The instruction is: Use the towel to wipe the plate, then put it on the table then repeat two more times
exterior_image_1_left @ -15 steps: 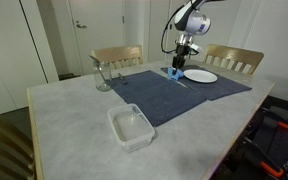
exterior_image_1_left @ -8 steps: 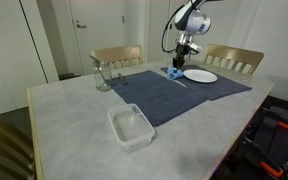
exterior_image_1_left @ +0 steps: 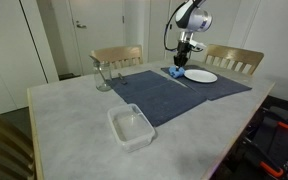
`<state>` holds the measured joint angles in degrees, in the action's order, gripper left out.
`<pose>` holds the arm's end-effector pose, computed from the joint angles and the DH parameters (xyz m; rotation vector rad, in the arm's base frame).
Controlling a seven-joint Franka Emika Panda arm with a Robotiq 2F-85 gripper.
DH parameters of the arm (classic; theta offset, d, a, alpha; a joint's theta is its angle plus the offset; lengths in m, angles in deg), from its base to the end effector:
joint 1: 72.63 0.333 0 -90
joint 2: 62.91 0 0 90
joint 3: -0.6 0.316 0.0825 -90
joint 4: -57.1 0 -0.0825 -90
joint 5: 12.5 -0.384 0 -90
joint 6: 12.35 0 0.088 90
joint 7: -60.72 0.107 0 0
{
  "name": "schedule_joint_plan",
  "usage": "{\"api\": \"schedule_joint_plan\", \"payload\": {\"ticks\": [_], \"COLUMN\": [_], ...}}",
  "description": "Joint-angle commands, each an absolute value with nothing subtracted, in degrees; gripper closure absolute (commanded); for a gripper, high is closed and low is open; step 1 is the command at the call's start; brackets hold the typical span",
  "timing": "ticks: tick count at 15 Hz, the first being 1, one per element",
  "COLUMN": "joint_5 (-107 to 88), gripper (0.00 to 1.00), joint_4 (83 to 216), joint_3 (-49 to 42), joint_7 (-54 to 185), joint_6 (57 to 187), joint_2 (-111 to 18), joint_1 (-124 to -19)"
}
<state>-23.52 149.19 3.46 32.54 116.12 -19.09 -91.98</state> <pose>0.6513 -0.1909 0.1691 -2.9253 -0.0916 0.0771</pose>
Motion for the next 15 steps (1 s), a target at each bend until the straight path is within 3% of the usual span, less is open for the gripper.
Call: {"api": "schedule_joint_plan", "payload": {"ticks": [1, 15], "joint_5": [-21.7, -11.4], "gripper": [0.96, 0.96], "joint_4": [148.5, 148.5], "joint_3": [1.8, -5.8], "joint_7": [36.0, 43.7], "joint_6": [111.1, 97.6], "joint_2": [-21.1, -27.6], "joint_1": [-91.0, -89.5]}}
